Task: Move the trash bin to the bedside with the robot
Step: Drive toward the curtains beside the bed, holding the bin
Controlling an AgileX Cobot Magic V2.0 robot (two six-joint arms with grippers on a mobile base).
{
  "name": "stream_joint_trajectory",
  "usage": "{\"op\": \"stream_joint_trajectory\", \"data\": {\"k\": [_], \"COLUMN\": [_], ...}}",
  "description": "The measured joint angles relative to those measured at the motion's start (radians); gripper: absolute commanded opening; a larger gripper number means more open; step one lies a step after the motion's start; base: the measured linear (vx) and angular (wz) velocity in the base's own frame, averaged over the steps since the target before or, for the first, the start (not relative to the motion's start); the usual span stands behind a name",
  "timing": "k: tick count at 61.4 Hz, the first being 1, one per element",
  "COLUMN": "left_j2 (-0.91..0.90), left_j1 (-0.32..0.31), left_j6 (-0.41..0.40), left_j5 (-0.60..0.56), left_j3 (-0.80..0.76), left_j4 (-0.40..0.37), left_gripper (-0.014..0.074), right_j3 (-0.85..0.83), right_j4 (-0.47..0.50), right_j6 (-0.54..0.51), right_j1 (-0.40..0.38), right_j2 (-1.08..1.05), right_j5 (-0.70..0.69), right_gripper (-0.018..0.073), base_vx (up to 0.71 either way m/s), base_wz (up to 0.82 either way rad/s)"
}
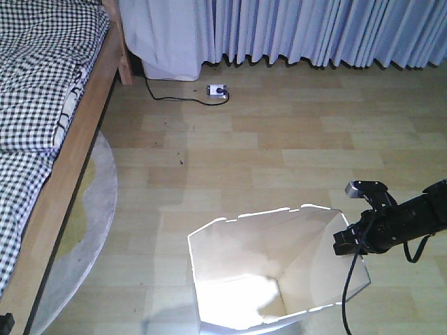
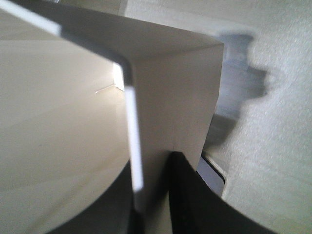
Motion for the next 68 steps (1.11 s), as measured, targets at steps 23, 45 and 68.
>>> {"op": "stream_joint_trajectory", "data": {"k": [23,45,68], "left_j2": [0.0,0.0,0.0], "left_j1": [0.0,0.0,0.0], "left_j6": [0.0,0.0,0.0], "left_j5": [0.0,0.0,0.0], "left_j3": [0.0,0.0,0.0], "left_j4": [0.0,0.0,0.0], "left_gripper": [-0.0007,-0.0007,-0.0007], "right_j3": [0.0,0.0,0.0], "right_j4": [0.0,0.0,0.0], "right_j6": [0.0,0.0,0.0], "right_j1": [0.0,0.0,0.0], "right_j2": [0.0,0.0,0.0], "right_j5": [-0.004,-0.003,0.002], "right_gripper": [-0.0003,-0.0003,-0.0003], "base_vx": [0.3,0.25,0.27], "base_wz": [0.02,0.05,0.01]}}
